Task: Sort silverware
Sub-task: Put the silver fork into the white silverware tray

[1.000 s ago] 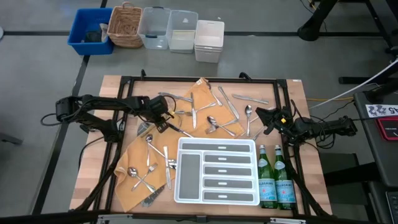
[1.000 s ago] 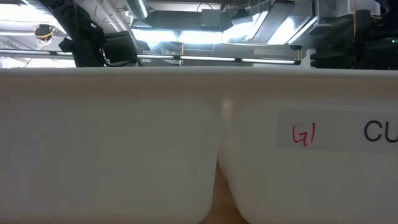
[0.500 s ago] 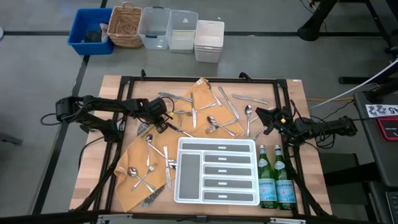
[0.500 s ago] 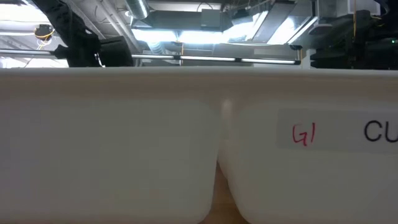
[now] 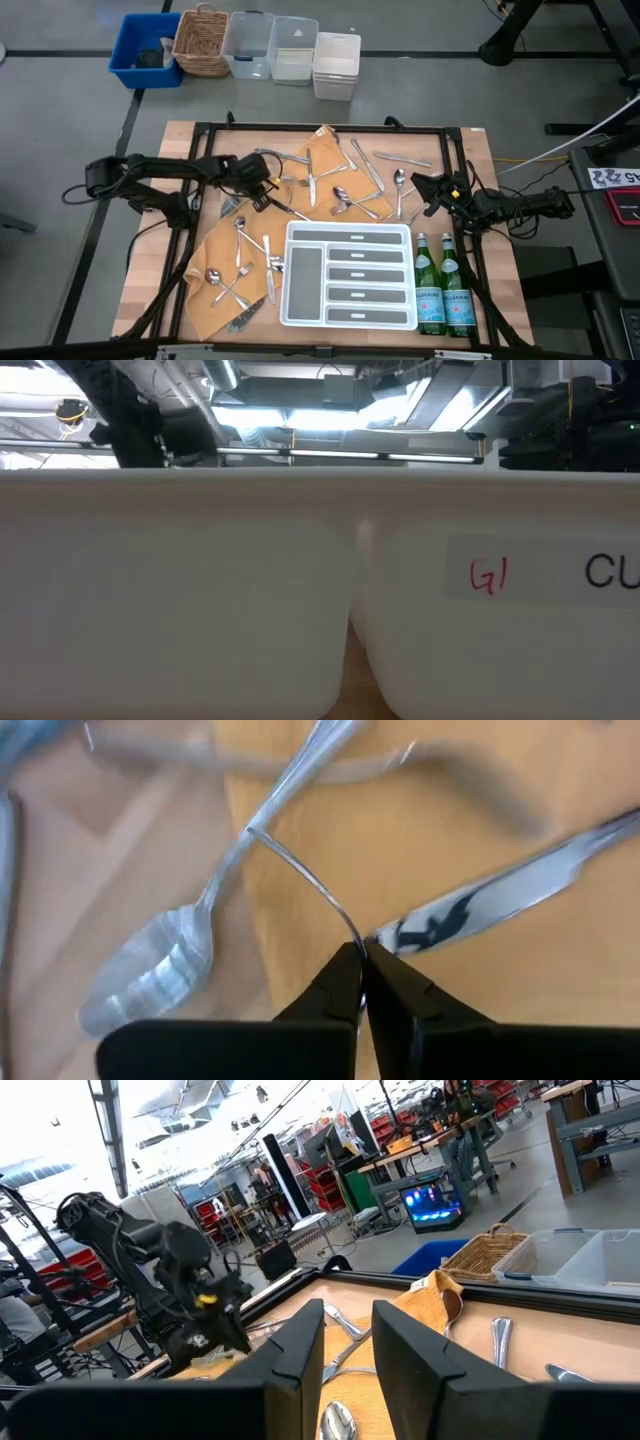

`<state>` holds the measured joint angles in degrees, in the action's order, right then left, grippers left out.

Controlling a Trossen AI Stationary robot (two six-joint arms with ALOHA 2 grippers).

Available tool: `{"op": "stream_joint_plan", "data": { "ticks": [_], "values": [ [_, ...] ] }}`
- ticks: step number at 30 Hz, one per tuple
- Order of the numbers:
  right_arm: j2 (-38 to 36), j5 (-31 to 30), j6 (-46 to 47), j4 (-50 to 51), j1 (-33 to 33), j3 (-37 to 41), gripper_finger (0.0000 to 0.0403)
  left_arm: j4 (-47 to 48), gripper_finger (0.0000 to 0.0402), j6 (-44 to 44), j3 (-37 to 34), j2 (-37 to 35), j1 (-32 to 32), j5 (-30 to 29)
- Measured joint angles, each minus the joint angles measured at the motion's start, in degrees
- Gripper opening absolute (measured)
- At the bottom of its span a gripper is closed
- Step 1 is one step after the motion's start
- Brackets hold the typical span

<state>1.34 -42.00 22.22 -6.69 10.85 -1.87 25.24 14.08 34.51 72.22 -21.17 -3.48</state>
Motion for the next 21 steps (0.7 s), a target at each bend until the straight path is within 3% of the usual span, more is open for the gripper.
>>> {"op": "stream_joint_plan", "data": {
  "ticks": [7, 10, 15, 21],
  "values": [
    [0.01, -0.02, -0.01, 0.00, 0.00, 0.00, 0.0089, 0.63, 0.0002, -2.25, 7.35, -3.52, 0.00, 4.54],
    [0.00, -0.02, -0.02, 0.01, 0.00, 0.00, 0.0089, -4.12, 0.0002, -2.68, 10.21, -3.67, 0.50, 7.99],
    [0.02, -1.34, -0.02, 0.12, 0.00, 0.00, 0.0089, -27.40, 0.0002, -2.23, 11.23, -1.90, 3.51, 12.16],
    [0.02, -5.91, 0.00, 0.18, 0.00, 0.00, 0.0089, -54.57, 0.0002, -2.20, 11.23, 5.69, 9.35, 12.48]
  ]
}}
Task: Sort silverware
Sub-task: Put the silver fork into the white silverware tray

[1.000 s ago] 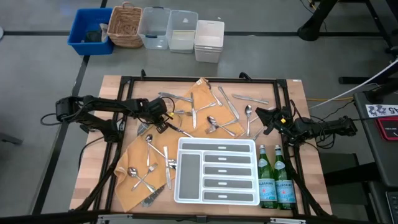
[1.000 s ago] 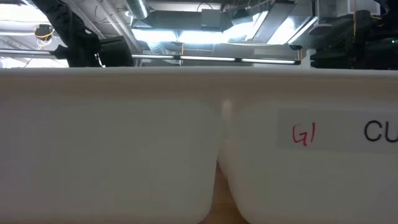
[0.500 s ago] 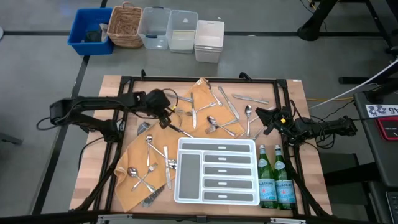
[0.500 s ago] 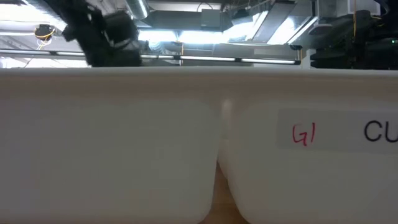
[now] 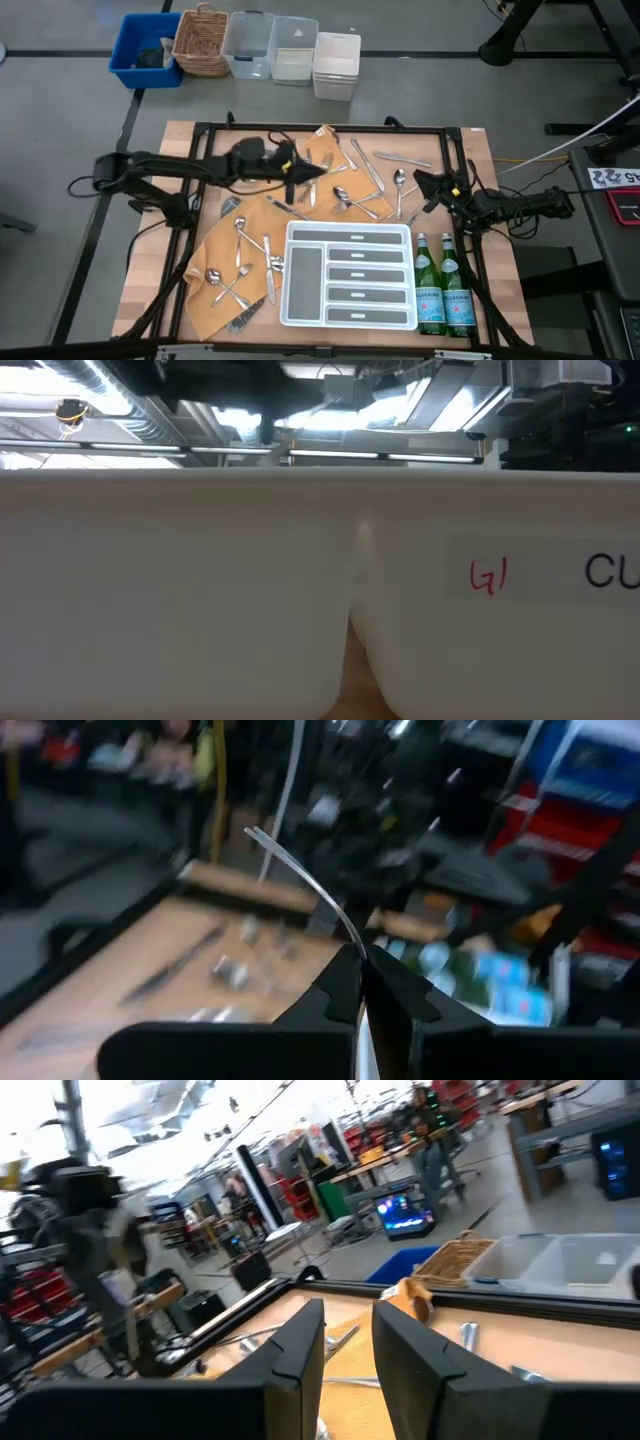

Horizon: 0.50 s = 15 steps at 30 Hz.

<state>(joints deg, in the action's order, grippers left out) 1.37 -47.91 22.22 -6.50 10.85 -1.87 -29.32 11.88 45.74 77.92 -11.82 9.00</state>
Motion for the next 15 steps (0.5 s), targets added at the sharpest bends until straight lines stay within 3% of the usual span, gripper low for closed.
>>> {"op": "stream_joint_plan", "data": {
  "ticks": [5, 9, 15],
  "values": [
    [0.00, -7.45, 3.67, -0.13, 0.00, 0.00, 0.0089, -12.03, 0.0002, 0.02, 2.06, 10.45, 4.24, -0.01],
    [0.00, -11.93, 8.93, -0.31, 0.00, 0.00, 0.0089, -11.65, 0.0003, -2.27, 7.75, 18.64, 6.91, 1.19],
    [0.00, -12.55, 13.63, -2.87, 0.00, 0.00, 0.0089, -7.19, 0.0003, -7.87, 17.28, 28.38, 10.34, 8.55]
  ]
}}
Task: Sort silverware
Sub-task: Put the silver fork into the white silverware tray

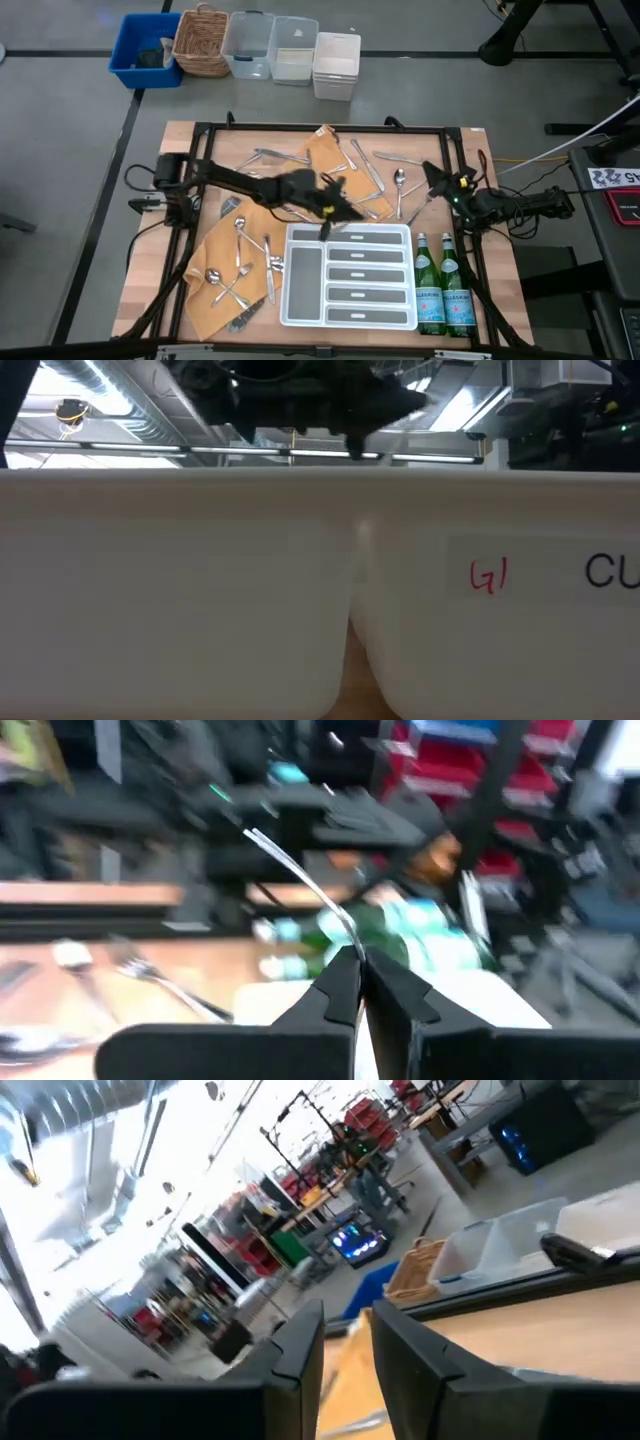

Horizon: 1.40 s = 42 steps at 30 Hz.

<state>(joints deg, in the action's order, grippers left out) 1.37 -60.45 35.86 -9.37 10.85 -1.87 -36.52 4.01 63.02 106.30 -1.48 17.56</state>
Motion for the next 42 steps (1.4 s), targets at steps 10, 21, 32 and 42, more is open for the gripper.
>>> {"op": "stream_joint_plan", "data": {
  "ticks": [10, 21, 32, 42],
  "values": [
    [0.00, -0.47, 1.25, 2.52, 0.00, -9.85, 0.0089, 6.20, 0.0003, -1.77, 6.61, 8.17, 4.24, 1.99],
    [2.02, 2.55, 1.26, 19.98, 0.00, -24.37, 0.0036, 5.87, 0.0003, -1.76, 6.89, 13.38, 5.25, 1.93],
    [2.36, 17.71, -6.61, 27.69, 0.00, -26.73, 0.0018, 6.08, 0.0004, -3.18, 6.97, 15.11, 5.27, 1.75],
    [2.78, 20.93, -21.94, 33.26, 0.00, -26.71, 0.0074, 10.83, 0.0004, -4.02, 6.91, 15.17, 5.29, 0.33]
  ]
}}
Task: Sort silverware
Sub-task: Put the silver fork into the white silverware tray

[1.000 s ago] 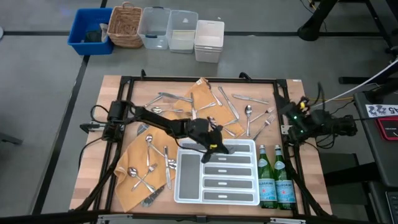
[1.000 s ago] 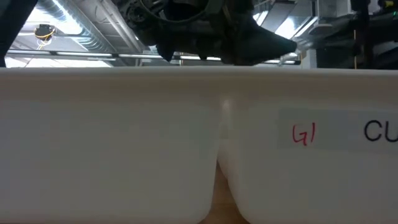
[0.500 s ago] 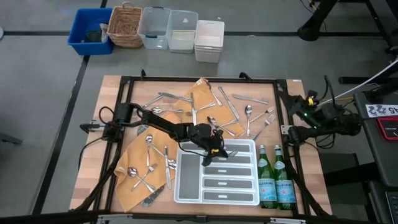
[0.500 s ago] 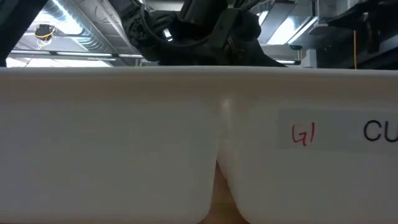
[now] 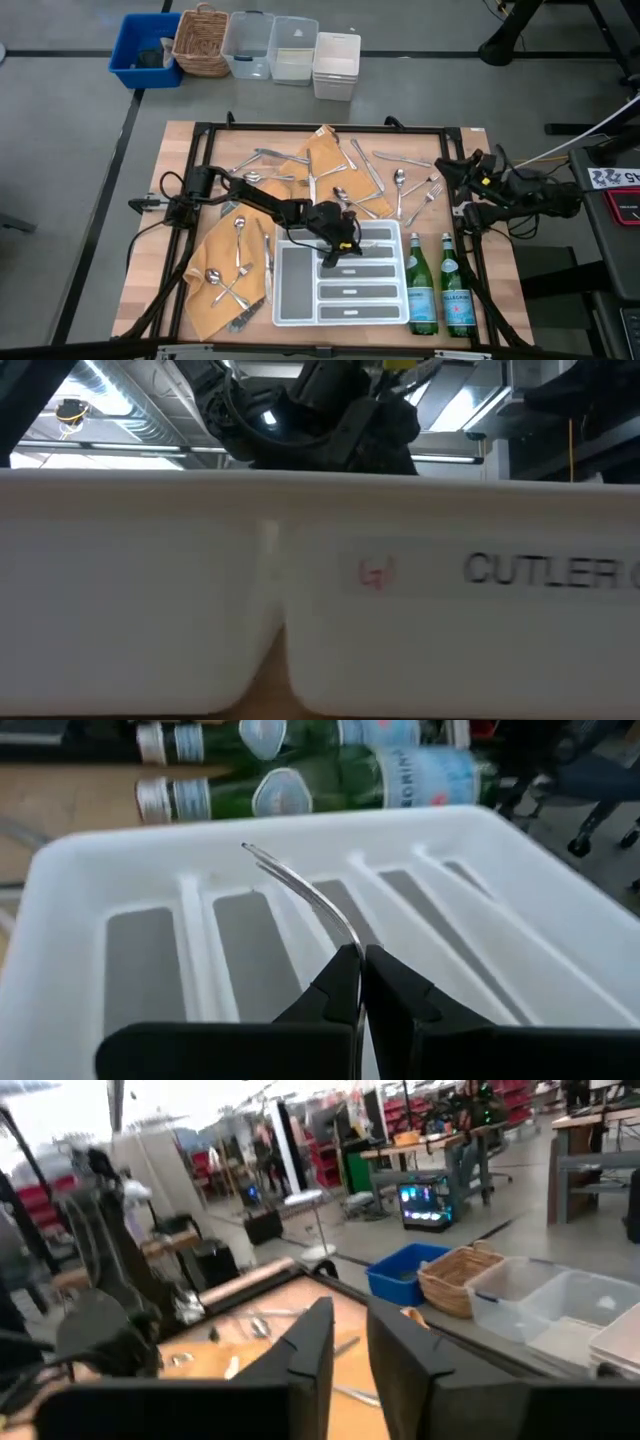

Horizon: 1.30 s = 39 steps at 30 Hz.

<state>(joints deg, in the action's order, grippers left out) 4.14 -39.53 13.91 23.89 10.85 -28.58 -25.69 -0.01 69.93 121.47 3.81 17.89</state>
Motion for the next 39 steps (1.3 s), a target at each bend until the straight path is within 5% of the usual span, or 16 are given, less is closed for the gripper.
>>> {"op": "stream_joint_plan", "data": {
  "ticks": [6, 17, 26, 39],
  "values": [
    [0.00, 0.24, -1.77, 4.29, 0.00, 0.00, 0.0118, 1.88, 0.0004, 2.84, -0.04, 0.02, -0.06, -5.82],
    [0.33, 4.56, -3.81, 10.29, 0.00, 0.00, 0.0140, 4.99, 0.0006, 1.07, 0.02, 0.02, 0.23, -6.71],
    [1.95, 4.63, -3.74, 10.20, 0.00, 0.00, 0.0151, 6.16, 0.0088, 0.93, -0.15, 0.04, 0.30, -6.77],
    [21.95, 10.44, -4.56, 18.54, 0.00, -9.03, 0.0157, -14.24, 0.0099, 5.61, -0.07, -0.26, 1.17, -6.53]
  ]
}}
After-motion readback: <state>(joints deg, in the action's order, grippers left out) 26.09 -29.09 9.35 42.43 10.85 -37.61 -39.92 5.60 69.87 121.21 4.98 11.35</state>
